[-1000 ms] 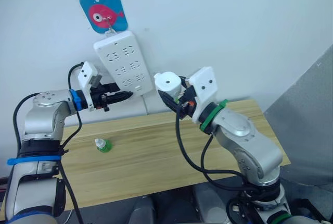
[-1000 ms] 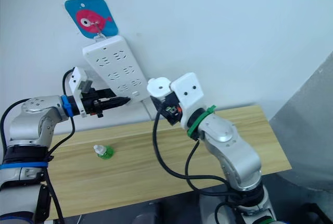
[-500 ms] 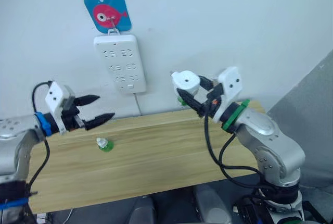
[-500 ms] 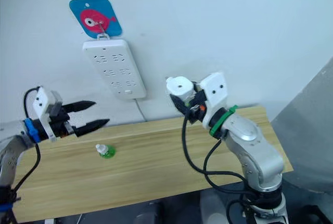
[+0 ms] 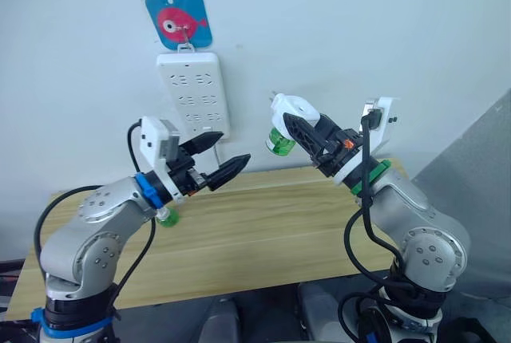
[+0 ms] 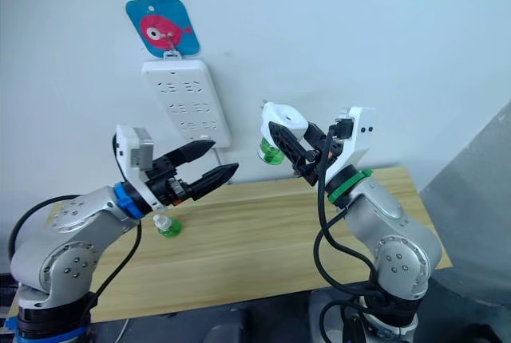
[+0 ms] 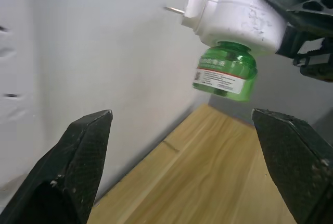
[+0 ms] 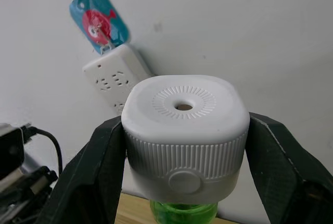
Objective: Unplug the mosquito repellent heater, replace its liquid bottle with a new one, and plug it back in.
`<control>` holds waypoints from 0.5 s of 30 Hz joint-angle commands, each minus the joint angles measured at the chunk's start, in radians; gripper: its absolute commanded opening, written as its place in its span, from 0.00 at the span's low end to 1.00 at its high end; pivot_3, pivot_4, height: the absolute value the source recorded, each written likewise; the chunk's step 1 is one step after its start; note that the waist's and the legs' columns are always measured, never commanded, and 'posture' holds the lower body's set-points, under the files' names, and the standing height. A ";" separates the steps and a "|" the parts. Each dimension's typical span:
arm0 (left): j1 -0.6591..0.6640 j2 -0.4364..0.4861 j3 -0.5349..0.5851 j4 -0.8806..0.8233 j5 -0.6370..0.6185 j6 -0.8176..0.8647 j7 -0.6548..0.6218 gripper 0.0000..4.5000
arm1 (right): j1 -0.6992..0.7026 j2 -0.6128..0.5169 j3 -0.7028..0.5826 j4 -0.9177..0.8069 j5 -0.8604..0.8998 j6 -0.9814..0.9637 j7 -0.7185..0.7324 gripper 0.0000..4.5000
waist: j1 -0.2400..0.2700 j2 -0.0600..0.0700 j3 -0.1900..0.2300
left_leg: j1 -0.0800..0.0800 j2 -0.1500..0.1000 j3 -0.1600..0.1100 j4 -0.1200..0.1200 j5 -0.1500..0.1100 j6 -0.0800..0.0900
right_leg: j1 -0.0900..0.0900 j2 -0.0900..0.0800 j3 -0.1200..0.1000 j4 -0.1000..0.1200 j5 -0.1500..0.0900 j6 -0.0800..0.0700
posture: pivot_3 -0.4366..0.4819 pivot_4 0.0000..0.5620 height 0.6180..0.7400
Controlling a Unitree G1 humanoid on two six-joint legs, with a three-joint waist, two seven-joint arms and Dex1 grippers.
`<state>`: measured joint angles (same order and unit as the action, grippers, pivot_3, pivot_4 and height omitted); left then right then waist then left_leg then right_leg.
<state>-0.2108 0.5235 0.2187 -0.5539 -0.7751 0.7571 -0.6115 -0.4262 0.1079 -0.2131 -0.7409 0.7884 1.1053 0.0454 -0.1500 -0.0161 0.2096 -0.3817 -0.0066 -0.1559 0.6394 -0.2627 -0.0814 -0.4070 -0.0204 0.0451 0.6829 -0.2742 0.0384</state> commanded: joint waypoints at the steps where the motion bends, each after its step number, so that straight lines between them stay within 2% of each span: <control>1: 0.011 0.011 -0.030 -0.037 -0.035 -0.010 -0.034 1.00 | -0.015 0.034 -0.015 -0.044 0.141 0.008 -0.071 0.65 | -0.005 0.001 -0.001 | 0.000 0.000 0.000 0.000 0.000 0.000 | 0.000 0.000 0.000 0.000 0.000 0.000 | 0.27 0.25 1.00; 4: -0.022 0.015 -0.054 0.016 -0.018 -0.042 -0.072 1.00 | -0.015 0.029 -0.015 -0.036 0.238 0.012 -0.119 0.65 | -0.007 0.002 -0.002 | -0.001 0.000 0.000 0.000 0.000 0.000 | 0.000 0.000 0.000 0.000 0.000 0.000 | 0.27 0.24 1.00; 9: -0.075 -0.037 -0.103 0.065 -0.004 -0.090 -0.075 1.00 | -0.002 0.018 -0.006 -0.007 0.415 -0.022 -0.234 0.65 | -0.004 0.004 -0.009 | -0.001 -0.001 0.001 0.001 0.000 0.000 | 0.000 0.000 0.000 -0.001 0.000 0.000 | 0.26 0.23 1.00; 15: -0.074 -0.074 -0.091 0.067 -0.041 -0.095 -0.065 1.00 | 0.023 -0.010 0.025 0.021 0.565 -0.112 -0.376 0.65 | -0.015 0.006 -0.017 | -0.001 0.000 0.001 0.001 0.000 0.000 | 0.000 0.000 0.001 -0.001 0.000 0.000 | 0.25 0.21 1.00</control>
<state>-0.2845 0.4540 0.1060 -0.4654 -0.7910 0.6858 -0.6738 -0.4027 0.0946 -0.2029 -0.7001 1.2935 1.0405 -0.3024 -0.1647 -0.0097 0.1931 -0.3826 -0.0070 -0.1550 0.6407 -0.2628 -0.0812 -0.4066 -0.0201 0.0459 0.6822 -0.2743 0.0385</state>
